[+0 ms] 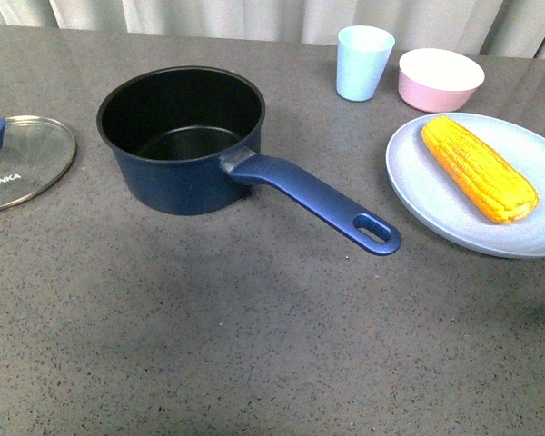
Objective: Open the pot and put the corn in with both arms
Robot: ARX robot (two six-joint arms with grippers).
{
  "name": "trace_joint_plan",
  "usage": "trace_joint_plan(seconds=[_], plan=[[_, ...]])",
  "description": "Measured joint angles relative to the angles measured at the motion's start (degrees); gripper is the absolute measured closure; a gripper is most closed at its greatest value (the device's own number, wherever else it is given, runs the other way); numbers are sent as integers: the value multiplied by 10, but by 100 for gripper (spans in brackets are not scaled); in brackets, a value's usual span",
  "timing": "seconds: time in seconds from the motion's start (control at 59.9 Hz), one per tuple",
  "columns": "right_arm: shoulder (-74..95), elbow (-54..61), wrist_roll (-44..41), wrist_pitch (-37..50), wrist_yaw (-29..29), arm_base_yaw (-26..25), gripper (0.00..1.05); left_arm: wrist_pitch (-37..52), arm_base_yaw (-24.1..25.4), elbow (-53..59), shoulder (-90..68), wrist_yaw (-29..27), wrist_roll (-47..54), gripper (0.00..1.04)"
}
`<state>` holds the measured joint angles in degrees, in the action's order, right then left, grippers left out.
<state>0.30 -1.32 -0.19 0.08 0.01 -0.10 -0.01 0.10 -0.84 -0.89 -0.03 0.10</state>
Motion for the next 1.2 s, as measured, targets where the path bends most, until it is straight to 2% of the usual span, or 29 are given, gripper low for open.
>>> trace_joint_plan(seconds=[0.484,0.685,0.768,0.801,0.868,0.952,1.035,1.202], plan=[[0,0,0,0,0,0,9,0,0,0,0,0,0,8],[3,-2,2,-4,-5,-1,9,0,0,0,0,0,0,9],[108,-63,52,-142,-94,-47,9,0,0,0,0,0,0,9],[160,-80,57,-152,-120,-69,9,0,0,0,0,0,0,9],[267,-114,56,-114,-151,-111,9,0,0,0,0,0,0,9],[384,-161,37,-38,-161,-119,9,0,0,0,0,0,0,9],[508,-213,6,42,-161,-98,9,0,0,0,0,0,0,9],[713,-305,-47,130,-132,-42,9,0,0,0,0,0,0,9]])
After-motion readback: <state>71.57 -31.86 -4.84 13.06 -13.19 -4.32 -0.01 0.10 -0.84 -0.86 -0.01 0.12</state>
